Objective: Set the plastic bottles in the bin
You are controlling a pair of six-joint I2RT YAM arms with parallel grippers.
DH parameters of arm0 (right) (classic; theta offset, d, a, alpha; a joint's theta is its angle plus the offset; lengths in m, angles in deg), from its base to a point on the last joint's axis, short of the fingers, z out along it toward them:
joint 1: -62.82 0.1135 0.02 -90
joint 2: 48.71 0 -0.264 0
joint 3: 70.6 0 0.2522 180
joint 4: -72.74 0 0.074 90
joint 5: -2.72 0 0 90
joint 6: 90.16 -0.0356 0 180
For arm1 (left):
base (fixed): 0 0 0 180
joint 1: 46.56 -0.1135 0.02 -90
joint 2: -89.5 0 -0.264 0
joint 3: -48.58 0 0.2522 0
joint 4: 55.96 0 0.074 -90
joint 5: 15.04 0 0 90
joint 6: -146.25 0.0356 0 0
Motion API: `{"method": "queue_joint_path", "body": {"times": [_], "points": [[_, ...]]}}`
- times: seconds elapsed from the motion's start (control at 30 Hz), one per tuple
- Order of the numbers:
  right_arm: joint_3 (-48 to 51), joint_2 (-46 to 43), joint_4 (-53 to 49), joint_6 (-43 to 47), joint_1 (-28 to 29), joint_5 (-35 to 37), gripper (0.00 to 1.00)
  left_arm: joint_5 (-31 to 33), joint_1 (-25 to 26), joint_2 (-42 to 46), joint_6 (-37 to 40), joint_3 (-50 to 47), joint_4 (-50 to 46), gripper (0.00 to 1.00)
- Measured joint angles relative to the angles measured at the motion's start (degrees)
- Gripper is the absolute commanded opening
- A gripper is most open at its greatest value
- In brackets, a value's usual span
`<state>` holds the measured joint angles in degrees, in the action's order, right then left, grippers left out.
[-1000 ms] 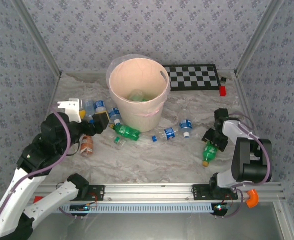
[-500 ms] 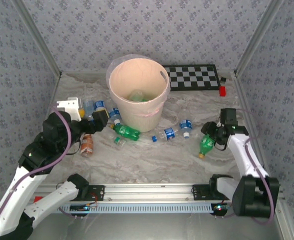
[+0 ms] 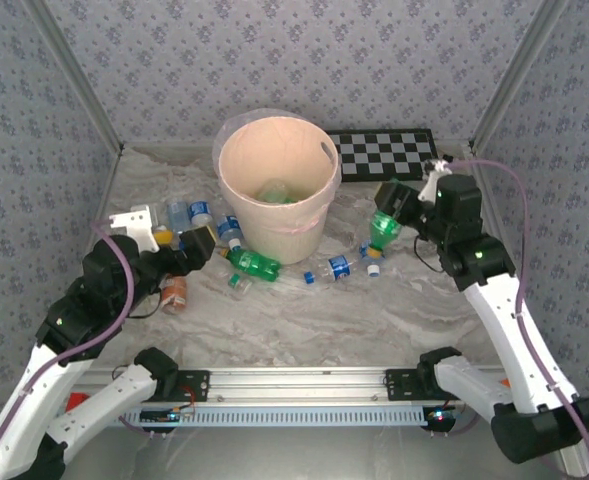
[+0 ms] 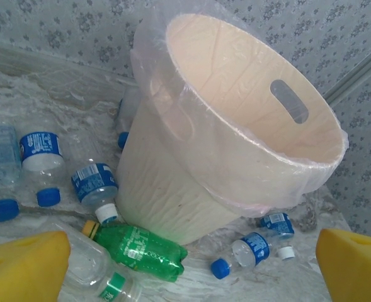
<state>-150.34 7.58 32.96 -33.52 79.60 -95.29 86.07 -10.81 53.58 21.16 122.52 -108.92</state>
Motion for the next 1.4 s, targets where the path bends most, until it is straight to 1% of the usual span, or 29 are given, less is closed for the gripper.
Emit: {"method": "queue_joint_path", "body": {"times": [0.2,0.3,0.4,0.63,0.8,0.93,1.0,1.03,1.13,1.17,1.23,1.4], "points": [[-14.19,9.14,4.46,3.26,11.54,4.72,0.6,-1.31,0.0,0.5,-2.05,-0.63,-0.02,1.0],[-19.91,15.26,6.25,4.96,15.65,6.82,0.6,-2.4,0.0,-0.46,-2.75,-0.63,-0.24,1.0],[-26.03,22.38,7.1,6.73,18.36,8.79,0.6,-3.72,0.0,-2.43,-3.26,-0.63,-1.31,1.0],[-39.15,35.87,5.99,9.42,21.29,11.72,0.6,-6.6,0.28,-6.12,-4.96,-0.63,-2.86,1.0],[-47.52,42.38,3.45,11.41,22.49,13.27,0.61,-8.76,0.57,-4.52,-4.02,-0.63,-2.78,1.0],[-51.45,45.94,1.25,12.72,23.41,13.88,0.62,-10.29,0.7,-3.39,-3.23,-0.63,-2.75,1.0],[-52.74,47.36,0.22,13.18,23.87,13.84,0.66,-10.32,0.7,-2.73,-2.89,-0.63,-2.8,1.0],[-53.29,47.93,-0.42,13.44,24.09,13.84,0.71,-10.29,0.7,-2.56,-2.78,-0.63,-2.84,1.0],[-54.07,48.85,-1.88,13.92,24.61,13.77,0.92,-10.21,0.7,-2.36,-2.4,-0.63,-2.89,1.0],[-54.16,48.92,-2.23,13.86,24.72,13.79,0.95,-10.1,0.7,-2.34,-2.27,-0.63,-2.93,1.0],[-54.31,48.94,-2.97,14.27,24.92,13.77,0.97,-9.77,0.7,-2.36,-2.19,-0.63,-3.13,1.0],[-54.25,48.85,-4.09,14.1,25.0,13.6,1.0,-8.96,0.7,-2.36,-1.4,-0.63,-3.21,1.0]]}}
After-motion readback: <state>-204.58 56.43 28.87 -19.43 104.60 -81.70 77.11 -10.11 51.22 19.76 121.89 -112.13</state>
